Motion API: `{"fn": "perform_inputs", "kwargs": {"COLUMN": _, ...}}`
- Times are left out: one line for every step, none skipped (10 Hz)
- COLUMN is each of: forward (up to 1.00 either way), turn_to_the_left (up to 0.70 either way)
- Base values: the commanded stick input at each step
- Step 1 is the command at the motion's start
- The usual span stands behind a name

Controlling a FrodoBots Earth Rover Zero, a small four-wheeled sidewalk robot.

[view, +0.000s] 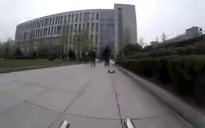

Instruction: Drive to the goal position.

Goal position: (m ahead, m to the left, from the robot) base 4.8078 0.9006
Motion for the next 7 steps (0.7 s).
{"fn": "perform_inputs", "kwargs": {"forward": 0.85, "turn_to_the_left": -0.04}}
{"fn": "perform_inputs", "kwargs": {"forward": 0.85, "turn_to_the_left": -0.04}}
{"fn": "perform_inputs", "kwargs": {"forward": 0.85, "turn_to_the_left": -0.04}}
{"fn": "perform_inputs", "kwargs": {"forward": 0.85, "turn_to_the_left": -0.04}}
{"fn": "perform_inputs", "kwargs": {"forward": 0.85, "turn_to_the_left": -0.04}}
{"fn": "perform_inputs", "kwargs": {"forward": 0.85, "turn_to_the_left": -0.04}}
{"fn": "perform_inputs", "kwargs": {"forward": 0.85, "turn_to_the_left": -0.04}}
